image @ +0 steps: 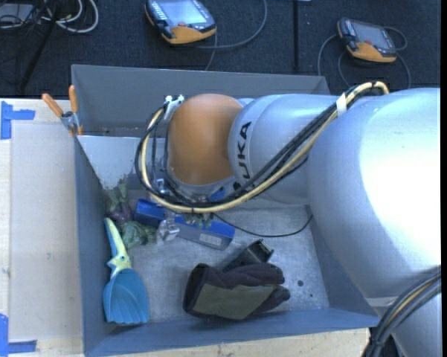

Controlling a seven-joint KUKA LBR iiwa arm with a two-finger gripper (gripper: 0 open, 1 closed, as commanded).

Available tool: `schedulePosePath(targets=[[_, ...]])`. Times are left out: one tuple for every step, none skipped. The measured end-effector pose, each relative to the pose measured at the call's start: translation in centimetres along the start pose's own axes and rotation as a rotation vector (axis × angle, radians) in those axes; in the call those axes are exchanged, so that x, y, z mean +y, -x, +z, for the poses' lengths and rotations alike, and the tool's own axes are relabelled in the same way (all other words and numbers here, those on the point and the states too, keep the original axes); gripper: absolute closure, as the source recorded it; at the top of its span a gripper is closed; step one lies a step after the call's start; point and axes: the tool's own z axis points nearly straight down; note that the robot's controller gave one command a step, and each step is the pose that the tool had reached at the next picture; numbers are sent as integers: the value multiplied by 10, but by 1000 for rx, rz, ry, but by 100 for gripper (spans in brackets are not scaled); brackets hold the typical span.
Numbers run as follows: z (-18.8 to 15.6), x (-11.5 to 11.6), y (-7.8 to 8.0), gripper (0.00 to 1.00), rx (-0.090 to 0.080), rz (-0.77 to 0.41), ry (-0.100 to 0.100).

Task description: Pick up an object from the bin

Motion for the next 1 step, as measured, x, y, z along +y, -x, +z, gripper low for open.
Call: schedulePosePath(targets=[[-41, -1, -4, 100, 32, -13, 1]])
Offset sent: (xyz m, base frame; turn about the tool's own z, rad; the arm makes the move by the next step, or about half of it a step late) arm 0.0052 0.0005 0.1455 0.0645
